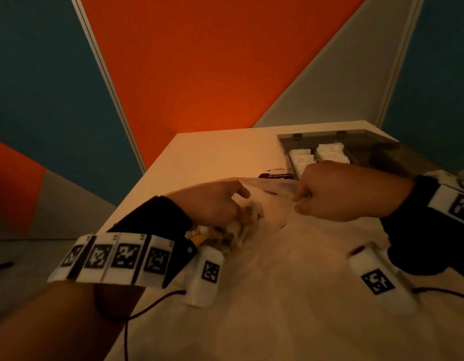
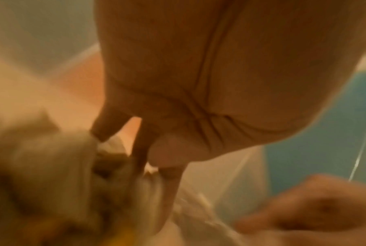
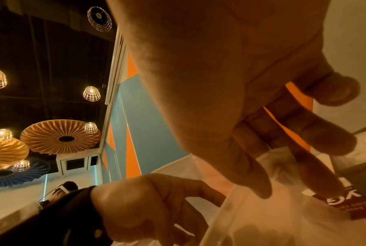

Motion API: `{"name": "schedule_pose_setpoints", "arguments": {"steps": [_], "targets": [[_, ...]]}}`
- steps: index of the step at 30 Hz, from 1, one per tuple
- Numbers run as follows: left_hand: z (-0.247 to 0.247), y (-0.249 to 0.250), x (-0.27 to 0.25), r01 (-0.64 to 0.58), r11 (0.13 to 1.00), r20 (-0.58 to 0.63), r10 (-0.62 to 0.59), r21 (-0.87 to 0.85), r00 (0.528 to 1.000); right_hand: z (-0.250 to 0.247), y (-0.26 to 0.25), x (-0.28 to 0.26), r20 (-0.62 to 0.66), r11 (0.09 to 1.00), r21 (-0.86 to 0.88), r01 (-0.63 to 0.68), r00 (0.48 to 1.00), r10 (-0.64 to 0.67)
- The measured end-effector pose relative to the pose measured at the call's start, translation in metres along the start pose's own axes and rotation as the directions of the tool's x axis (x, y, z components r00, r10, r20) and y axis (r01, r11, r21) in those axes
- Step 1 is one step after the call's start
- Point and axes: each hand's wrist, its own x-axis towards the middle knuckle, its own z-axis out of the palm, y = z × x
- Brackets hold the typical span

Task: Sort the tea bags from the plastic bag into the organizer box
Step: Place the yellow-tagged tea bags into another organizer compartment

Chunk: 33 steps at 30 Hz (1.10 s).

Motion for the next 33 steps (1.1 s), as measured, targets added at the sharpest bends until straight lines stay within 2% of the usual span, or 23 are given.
{"name": "schedule_pose_setpoints", "arguments": {"steps": [3,6,8,10,13,15,17,18,20,22,23,26,28,31,33], "targets": [[0.006,0.015,-0.01,-0.012,0.984,0.015,0.015,-0.178,1.0,0.005,-0.004,0.0,0.021,1.0,-0.013,-0.019,1.0,0.019],[0.005,0.023,-0.024,-0.123,0.979,-0.093,0.109,-0.163,0.99,0.006,-0.003,0.001,-0.018,0.999,-0.034,-0.043,0.999,0.042],[0.002,0.022,-0.04,-0.145,0.984,-0.163,0.127,-0.104,0.978,0.004,0.001,0.001,-0.051,0.998,-0.039,-0.059,0.997,0.057],[0.001,0.015,-0.053,-0.082,0.996,-0.226,0.09,0.041,0.97,0.001,0.005,0.0,-0.056,0.996,-0.033,-0.078,0.996,0.076],[0.002,0.0,-0.062,0.039,0.99,-0.22,-0.008,0.134,0.975,-0.001,0.007,-0.006,-0.041,0.995,-0.024,-0.098,0.994,0.097],[0.003,-0.01,-0.062,0.076,0.987,-0.198,-0.047,0.141,0.979,0.0,-0.002,-0.013,-0.146,0.989,-0.129,-0.071,0.988,0.052],[0.005,-0.015,-0.062,0.054,0.991,-0.199,-0.028,0.125,0.98,0.004,-0.021,-0.021,-0.289,0.981,-0.191,0.023,0.954,-0.079],[0.007,-0.016,-0.062,0.038,0.992,-0.212,-0.012,0.12,0.977,0.006,-0.034,-0.026,-0.28,0.987,-0.133,0.093,0.951,-0.128],[0.01,-0.015,-0.059,0.025,0.99,-0.244,0.01,0.138,0.97,0.017,-0.057,-0.023,-0.145,0.972,0.018,0.235,0.962,-0.23],[0.012,-0.014,-0.055,0.067,0.976,-0.251,-0.014,0.205,0.968,0.031,-0.074,-0.009,0.026,0.945,0.054,0.322,0.946,-0.323],[0.011,-0.015,-0.052,0.102,0.97,-0.244,-0.047,0.22,0.969,0.037,-0.078,0.001,0.067,0.938,0.067,0.339,0.937,-0.343],[0.006,-0.026,-0.04,0.189,0.963,-0.2,-0.151,0.191,0.968,0.046,-0.081,0.033,0.065,0.957,0.005,0.291,0.955,-0.291],[0.003,-0.038,-0.028,0.22,0.957,-0.196,-0.183,0.188,0.963,0.045,-0.082,0.043,0.111,0.967,-0.08,0.242,0.966,-0.232],[0.001,-0.046,-0.013,0.228,0.95,-0.2,-0.186,0.214,0.962,0.05,-0.078,0.058,0.146,0.985,-0.076,0.157,0.979,-0.145],[0.001,-0.047,-0.006,0.222,0.944,-0.166,-0.185,0.243,0.969,0.053,-0.073,0.066,0.109,0.994,-0.001,0.108,0.988,-0.107]]}}
